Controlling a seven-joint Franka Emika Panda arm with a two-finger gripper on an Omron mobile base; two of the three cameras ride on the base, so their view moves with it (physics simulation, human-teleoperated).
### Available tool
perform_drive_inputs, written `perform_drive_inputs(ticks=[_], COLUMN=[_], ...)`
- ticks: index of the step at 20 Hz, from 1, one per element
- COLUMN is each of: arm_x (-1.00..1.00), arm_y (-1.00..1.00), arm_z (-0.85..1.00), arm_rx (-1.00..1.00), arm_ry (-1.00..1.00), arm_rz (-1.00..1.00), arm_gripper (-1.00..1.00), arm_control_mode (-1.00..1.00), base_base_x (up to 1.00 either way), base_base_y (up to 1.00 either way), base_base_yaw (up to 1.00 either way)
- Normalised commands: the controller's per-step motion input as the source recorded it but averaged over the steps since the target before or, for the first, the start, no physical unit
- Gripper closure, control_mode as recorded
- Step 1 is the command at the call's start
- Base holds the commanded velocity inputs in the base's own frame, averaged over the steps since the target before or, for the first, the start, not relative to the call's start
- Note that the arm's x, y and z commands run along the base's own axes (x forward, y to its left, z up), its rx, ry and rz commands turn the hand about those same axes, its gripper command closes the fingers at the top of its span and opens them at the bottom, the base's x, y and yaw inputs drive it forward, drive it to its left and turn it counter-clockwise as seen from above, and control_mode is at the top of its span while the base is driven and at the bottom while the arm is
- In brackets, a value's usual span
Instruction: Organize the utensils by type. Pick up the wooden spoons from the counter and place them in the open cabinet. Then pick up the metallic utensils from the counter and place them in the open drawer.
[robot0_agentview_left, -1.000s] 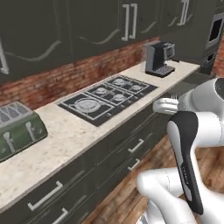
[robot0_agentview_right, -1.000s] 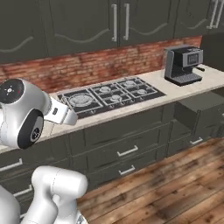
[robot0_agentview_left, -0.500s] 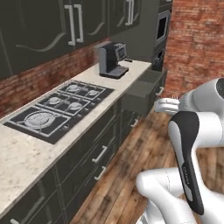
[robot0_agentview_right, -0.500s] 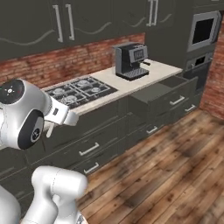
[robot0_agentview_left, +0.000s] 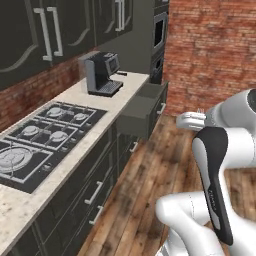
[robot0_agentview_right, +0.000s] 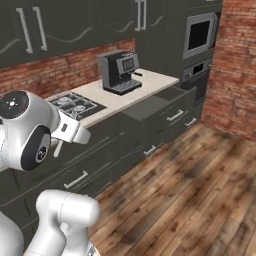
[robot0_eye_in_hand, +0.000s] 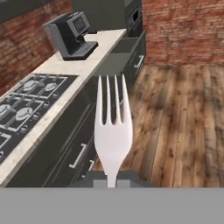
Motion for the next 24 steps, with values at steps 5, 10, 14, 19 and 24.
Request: perform_drive_inputs(ticks=[5, 10, 14, 19, 24], arm_x=[0.0, 0.0, 0.0, 0.0, 0.0], arm_y=[0.0, 0.0, 0.0, 0.0, 0.0], arm_z=[0.0, 0.0, 0.0, 0.0, 0.0], arm_rx=[0.0, 0.0, 0.0, 0.0, 0.0], arm_ry=[0.0, 0.0, 0.0, 0.0, 0.0], arm_rz=[0.0, 0.0, 0.0, 0.0, 0.0], arm_gripper=[1.0, 1.0, 1.0, 1.0, 1.0], arm_control_mode=[1.0, 1.0, 1.0, 1.0, 1.0], base_base_x=[0.58, 0.64, 0.56, 0.49, 0.42], base_base_y=[0.0, 0.0, 0.0, 0.0, 0.09], base_base_yaw=[-0.25, -0.22, -0.19, -0.17, -0.16])
